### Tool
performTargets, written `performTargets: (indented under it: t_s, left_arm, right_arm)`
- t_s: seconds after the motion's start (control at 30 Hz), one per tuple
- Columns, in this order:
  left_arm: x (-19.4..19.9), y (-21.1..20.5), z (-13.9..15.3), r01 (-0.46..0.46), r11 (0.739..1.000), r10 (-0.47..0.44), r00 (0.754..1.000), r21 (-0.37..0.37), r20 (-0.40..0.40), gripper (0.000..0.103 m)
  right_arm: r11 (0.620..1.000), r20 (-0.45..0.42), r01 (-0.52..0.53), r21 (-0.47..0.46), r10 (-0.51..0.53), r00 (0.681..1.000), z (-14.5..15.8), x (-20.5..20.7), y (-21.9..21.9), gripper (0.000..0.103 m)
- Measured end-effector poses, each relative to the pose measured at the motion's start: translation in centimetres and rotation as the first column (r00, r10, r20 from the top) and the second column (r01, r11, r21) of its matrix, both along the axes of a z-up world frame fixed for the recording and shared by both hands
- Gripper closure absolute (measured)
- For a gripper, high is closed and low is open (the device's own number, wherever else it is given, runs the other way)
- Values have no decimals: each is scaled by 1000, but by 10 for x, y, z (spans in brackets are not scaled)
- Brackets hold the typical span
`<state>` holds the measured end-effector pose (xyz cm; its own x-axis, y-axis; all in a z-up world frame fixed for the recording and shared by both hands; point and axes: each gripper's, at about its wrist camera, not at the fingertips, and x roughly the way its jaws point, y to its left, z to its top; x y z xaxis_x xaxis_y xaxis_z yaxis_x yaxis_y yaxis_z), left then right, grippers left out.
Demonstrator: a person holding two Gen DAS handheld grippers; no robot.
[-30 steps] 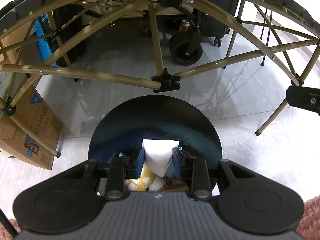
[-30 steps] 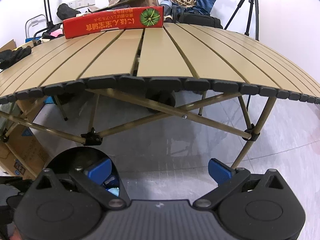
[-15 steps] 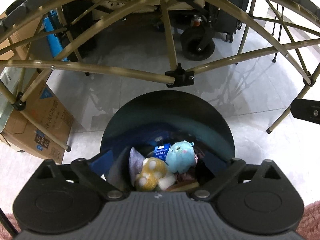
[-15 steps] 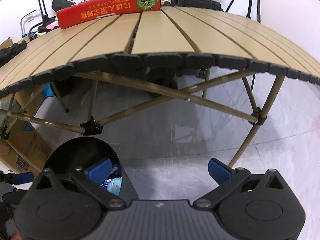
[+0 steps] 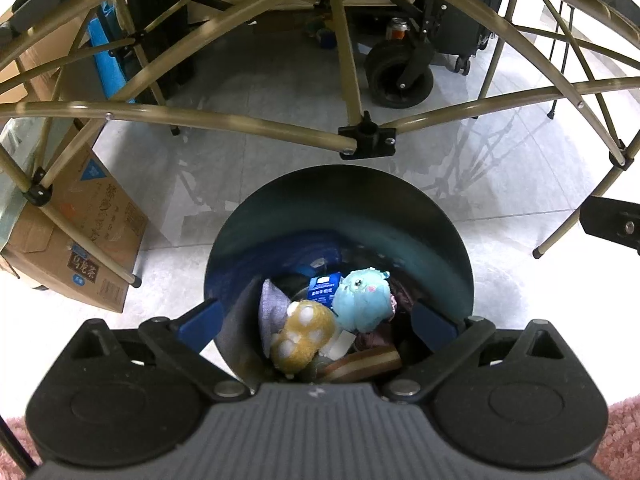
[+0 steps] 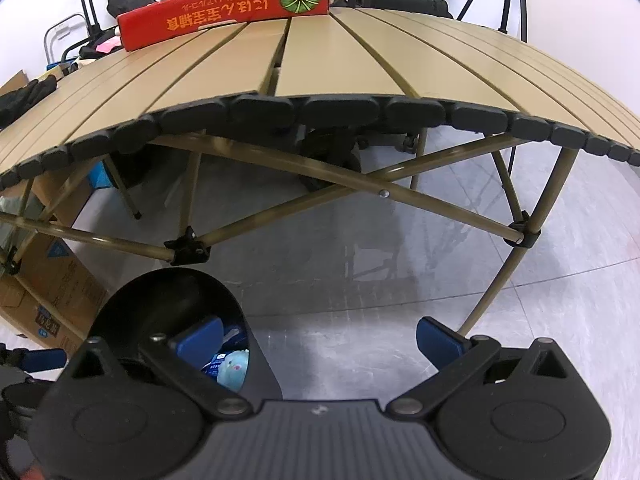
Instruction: Collect trash
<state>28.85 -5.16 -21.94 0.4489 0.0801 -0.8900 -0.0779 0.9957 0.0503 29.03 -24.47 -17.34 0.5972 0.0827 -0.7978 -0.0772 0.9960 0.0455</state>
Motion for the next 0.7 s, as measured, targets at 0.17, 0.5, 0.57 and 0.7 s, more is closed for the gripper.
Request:
performTargets:
  t_s: [0.17, 0.5, 0.57, 0.7]
  left_arm:
    - [-4, 6, 0, -16, 1000, 16, 1000, 11, 10, 0]
    - [-37, 23, 31, -44, 998, 39, 988, 33, 150, 0]
    - [-46, 25, 44, -41, 998, 30, 980, 52, 195, 0]
    - [-69, 32, 73, -37, 998, 19, 959, 56, 282, 0]
  right_arm:
    - [1000, 0, -6, 9, 6, 1000, 1, -1, 2, 0]
    - [995, 42, -44, 87, 40, 998, 7, -14, 8, 0]
    - [992, 68, -51, 113, 43, 997, 12, -20, 10, 0]
    - [987, 128, -70, 147, 51, 991, 31, -39, 14, 0]
